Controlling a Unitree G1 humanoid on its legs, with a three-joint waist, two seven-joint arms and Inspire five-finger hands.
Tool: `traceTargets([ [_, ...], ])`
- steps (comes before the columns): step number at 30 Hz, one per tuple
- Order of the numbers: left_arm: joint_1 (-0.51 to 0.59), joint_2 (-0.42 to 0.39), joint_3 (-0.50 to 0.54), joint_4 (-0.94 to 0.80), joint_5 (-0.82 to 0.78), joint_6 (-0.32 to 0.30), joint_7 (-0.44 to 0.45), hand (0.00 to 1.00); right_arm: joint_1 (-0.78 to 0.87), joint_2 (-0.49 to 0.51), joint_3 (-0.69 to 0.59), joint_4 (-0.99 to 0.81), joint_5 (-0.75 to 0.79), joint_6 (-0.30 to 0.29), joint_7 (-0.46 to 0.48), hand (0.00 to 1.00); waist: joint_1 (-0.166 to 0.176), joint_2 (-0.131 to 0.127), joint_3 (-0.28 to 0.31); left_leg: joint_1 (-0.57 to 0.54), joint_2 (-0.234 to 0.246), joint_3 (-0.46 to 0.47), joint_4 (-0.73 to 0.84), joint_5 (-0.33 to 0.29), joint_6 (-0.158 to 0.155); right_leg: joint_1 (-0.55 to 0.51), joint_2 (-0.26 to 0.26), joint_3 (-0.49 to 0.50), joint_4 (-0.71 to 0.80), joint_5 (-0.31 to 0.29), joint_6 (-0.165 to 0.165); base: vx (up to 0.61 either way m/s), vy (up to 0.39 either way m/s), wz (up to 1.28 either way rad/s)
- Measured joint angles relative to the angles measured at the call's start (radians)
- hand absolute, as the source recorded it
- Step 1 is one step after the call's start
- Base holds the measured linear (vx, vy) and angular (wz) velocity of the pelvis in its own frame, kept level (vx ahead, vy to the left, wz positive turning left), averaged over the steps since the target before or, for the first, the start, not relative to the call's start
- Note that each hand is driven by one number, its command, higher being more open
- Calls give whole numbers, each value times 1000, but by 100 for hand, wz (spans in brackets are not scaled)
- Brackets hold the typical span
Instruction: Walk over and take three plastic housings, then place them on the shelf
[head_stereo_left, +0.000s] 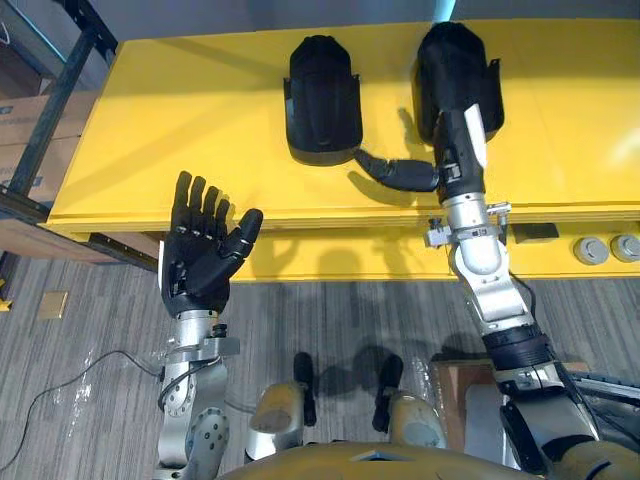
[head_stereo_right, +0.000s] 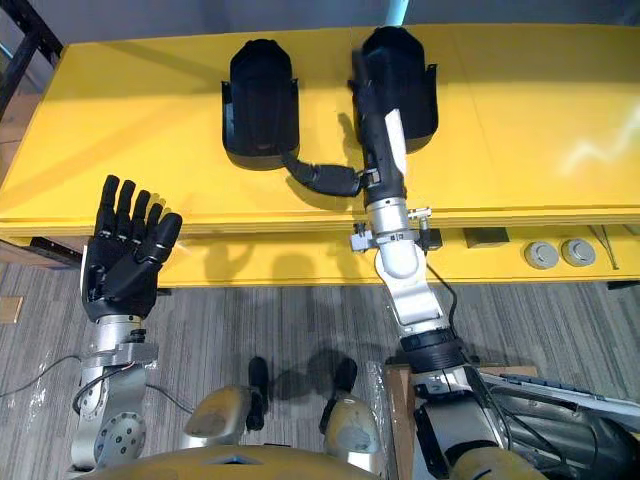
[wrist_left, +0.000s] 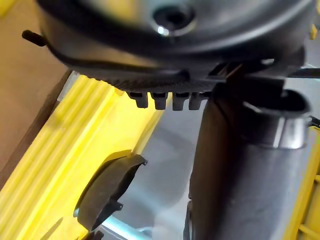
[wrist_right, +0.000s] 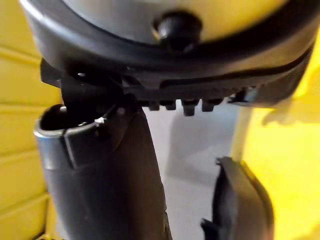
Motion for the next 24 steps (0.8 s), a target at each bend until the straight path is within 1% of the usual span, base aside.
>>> traceTargets([
  [4, 0, 0, 0, 0, 4, 3, 0, 100, 20, 8, 0, 14, 73, 44, 93, 100, -5, 7, -19, 0, 5, 1, -1, -1, -1, 3, 6, 0, -10, 2, -3, 6, -5, -1],
  [6, -2, 0, 0, 0, 5, 9, 0, 100, 20, 8, -1, 29, 109, 49, 128, 100, -6, 11, -24, 0, 5, -1, -1, -1, -1, 4, 6, 0, -11, 2, -3, 0, 0, 0],
  [10, 1, 0, 1, 0, 5, 24, -1, 100, 20, 8, -1, 46, 111, 56, 159, 100, -10, 11, -28, 2, 3, -4, -3, 0, -1, 6, 6, -1, -11, 2, -3, 0, 0, 0],
  [12, 3, 0, 1, 0, 5, 25, -3, 100, 20, 9, -2, 47, 111, 70, 166, 100, -11, 11, -43, 1, 3, -5, -5, 0, -1, 6, 6, -2, -13, 2, -3, 0, 0, 0],
  [14, 1, 0, 1, 0, 6, 25, -8, 100, 20, 11, -10, 46, 110, 72, 172, 100, -13, 10, -48, 2, 2, -6, -7, 2, -1, 6, 6, -3, -13, 2, -3, -4, 1, 2],
  [18, 2, 0, 1, 0, 28, 33, -11, 100, 20, 18, -26, 47, 104, 89, 142, 100, -20, 10, -48, 11, -3, -8, -33, 18, 0, 5, 4, -5, -14, 3, -2, -7, 2, 2],
  [21, 1, 0, -7, 0, 39, 39, -12, 100, 21, 18, -33, 48, 100, 106, 100, 100, -23, 10, -48, 17, -7, -8, -55, 30, 0, 4, 3, -5, -19, 6, -2, 0, 0, 0],
  [24, 1, 0, -18, 0, 39, 39, -11, 100, 21, 20, -45, 57, 62, 126, 63, 100, -25, 10, -48, 17, -9, -5, -57, 31, 0, 6, 3, -3, -30, 13, -1, -1, 1, -1],
])
